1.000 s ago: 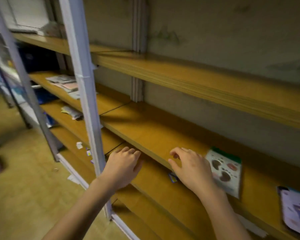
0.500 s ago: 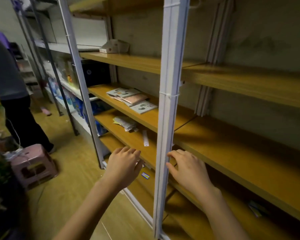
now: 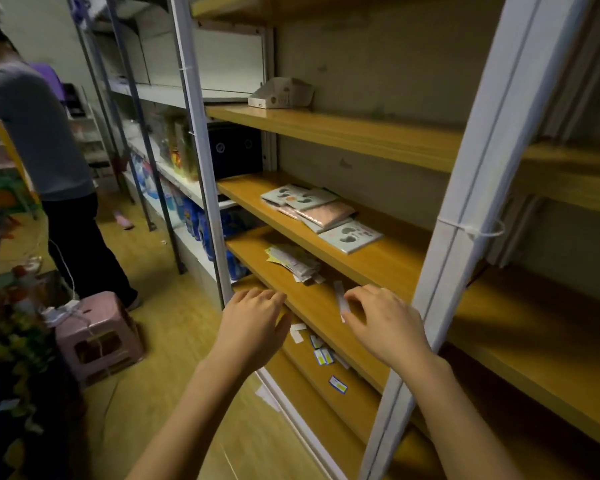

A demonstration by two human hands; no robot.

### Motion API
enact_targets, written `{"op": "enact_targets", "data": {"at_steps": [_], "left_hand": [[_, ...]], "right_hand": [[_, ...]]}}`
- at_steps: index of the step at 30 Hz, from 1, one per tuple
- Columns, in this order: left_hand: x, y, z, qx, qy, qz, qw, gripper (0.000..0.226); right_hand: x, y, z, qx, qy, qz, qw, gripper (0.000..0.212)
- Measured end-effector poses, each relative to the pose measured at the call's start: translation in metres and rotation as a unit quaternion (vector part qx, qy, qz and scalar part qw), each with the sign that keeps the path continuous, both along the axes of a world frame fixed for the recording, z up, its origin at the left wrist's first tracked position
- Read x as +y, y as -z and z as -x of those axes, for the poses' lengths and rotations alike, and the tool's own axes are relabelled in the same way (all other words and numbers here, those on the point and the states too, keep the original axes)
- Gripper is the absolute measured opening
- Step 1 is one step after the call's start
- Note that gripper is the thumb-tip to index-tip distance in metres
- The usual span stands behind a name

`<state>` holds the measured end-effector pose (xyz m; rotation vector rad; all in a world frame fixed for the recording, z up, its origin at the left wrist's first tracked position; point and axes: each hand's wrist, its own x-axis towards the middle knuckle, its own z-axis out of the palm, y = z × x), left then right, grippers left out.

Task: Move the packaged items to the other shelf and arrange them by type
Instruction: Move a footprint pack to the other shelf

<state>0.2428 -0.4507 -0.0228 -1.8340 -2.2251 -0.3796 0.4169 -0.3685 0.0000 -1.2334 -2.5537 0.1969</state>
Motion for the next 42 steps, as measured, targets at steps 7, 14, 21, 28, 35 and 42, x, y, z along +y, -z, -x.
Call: {"op": "enact_targets", "data": {"at_steps": [7, 14, 21, 28, 35, 42], "left_hand": [[0.096, -0.010, 0.064, 0.016, 0.028, 0.019, 0.999, 0.041], [0.184, -0.007, 0.109, 0.013, 0.082, 0.029, 0.996, 0.040], [0.255, 0.005, 0.137, -0.006, 0.144, 0.040, 0.989, 0.042], [0.319, 0.006, 0.160, 0.002, 0.246, 0.009, 0.969, 0.033], [0.372, -0.010, 0.192, -0.018, 0.352, 0.016, 0.936, 0.027], [0.406, -0.010, 0.214, -0.030, 0.419, 0.027, 0.907, 0.036]], "right_hand": [[0.091, 0.005, 0.070, 0.014, 0.052, 0.021, 0.998, 0.037], [0.175, 0.010, 0.114, -0.007, 0.136, 0.040, 0.990, 0.039], [0.224, 0.026, 0.123, -0.030, 0.239, 0.073, 0.968, 0.044], [0.256, 0.047, 0.141, -0.013, 0.387, 0.131, 0.913, 0.054], [0.271, 0.044, 0.183, -0.020, 0.525, 0.190, 0.829, 0.102], [0.276, 0.045, 0.215, -0.019, 0.597, 0.210, 0.774, 0.115]]}}
